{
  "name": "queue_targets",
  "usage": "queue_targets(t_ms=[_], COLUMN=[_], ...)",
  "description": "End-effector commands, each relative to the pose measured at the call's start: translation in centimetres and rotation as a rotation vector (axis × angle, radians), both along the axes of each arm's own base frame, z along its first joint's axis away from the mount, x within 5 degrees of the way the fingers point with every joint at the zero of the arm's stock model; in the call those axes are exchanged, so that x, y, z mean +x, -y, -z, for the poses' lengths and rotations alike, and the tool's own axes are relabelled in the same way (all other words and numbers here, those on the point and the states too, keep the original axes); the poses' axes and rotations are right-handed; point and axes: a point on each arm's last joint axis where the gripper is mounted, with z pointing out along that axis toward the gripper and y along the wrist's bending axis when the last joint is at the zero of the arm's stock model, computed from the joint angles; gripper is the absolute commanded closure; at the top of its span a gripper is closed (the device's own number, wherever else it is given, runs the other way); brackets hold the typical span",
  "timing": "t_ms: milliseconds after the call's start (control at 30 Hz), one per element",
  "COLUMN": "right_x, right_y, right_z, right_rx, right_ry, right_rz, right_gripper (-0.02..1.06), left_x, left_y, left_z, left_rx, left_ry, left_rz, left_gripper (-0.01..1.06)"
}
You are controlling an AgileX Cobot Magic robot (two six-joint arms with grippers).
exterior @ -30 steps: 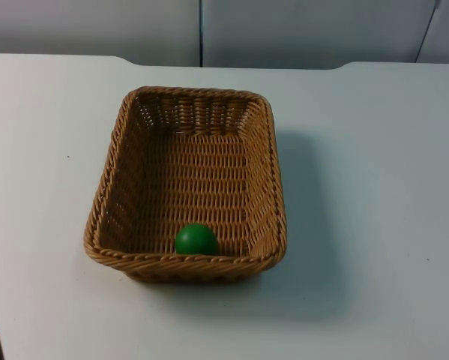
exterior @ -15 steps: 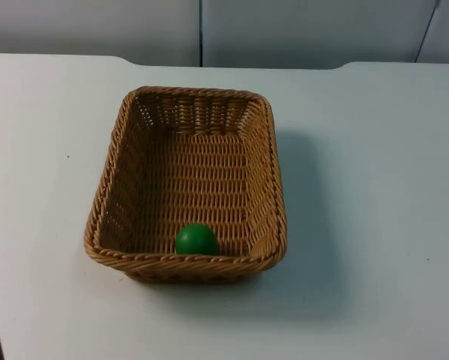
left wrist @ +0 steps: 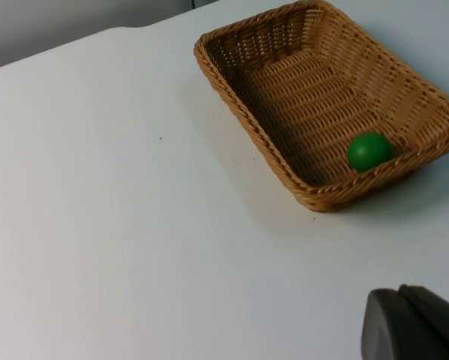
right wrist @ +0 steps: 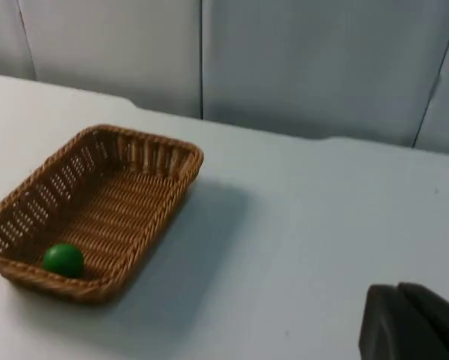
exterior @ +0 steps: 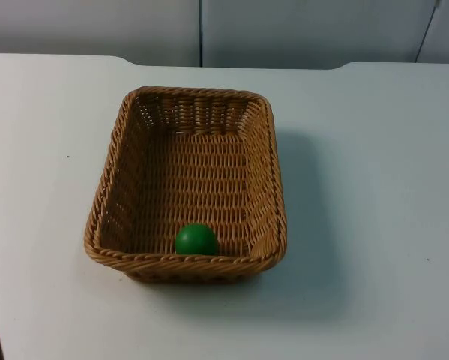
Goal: Pick up the basket with the left hand and place the ball into the basket with the right hand.
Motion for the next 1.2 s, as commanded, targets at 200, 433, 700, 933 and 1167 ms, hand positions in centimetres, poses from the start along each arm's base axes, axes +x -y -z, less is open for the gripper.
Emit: queue_targets(t_ms=[200, 433, 700, 933, 1167], right_x=[1.0, 1.3, 1.4, 1.4, 1.4], right_y=[0.6, 0.6, 0.6, 0.6, 0.6], right_z=[1.7, 2.5, 3.4, 3.4, 3.4], right_rx=[-0.025, -0.028, -0.038, -0.038, -0.038], right_ry=[-0.056, -0.087, -0.146, -0.146, -0.146], right_rz=[0.069, 0.072, 0.068, 0.068, 0.068], right_gripper=[1.05, 1.05, 1.05, 1.05, 1.05], left_x=[0.0, 0.4, 0.5, 0.6, 0.7], left_y=[0.1, 0.1, 0.1, 0.0, -0.5], left_z=[-0.1, 0.1, 0.2, 0.2, 0.3], left_rx=[-0.017, -0.02, -0.021, -0.019, 0.036], left_ry=[0.017, 0.035, 0.044, 0.043, 0.051], left_rz=[0.008, -0.004, -0.008, -0.009, -0.046], left_gripper=[1.05, 1.05, 1.05, 1.05, 1.05])
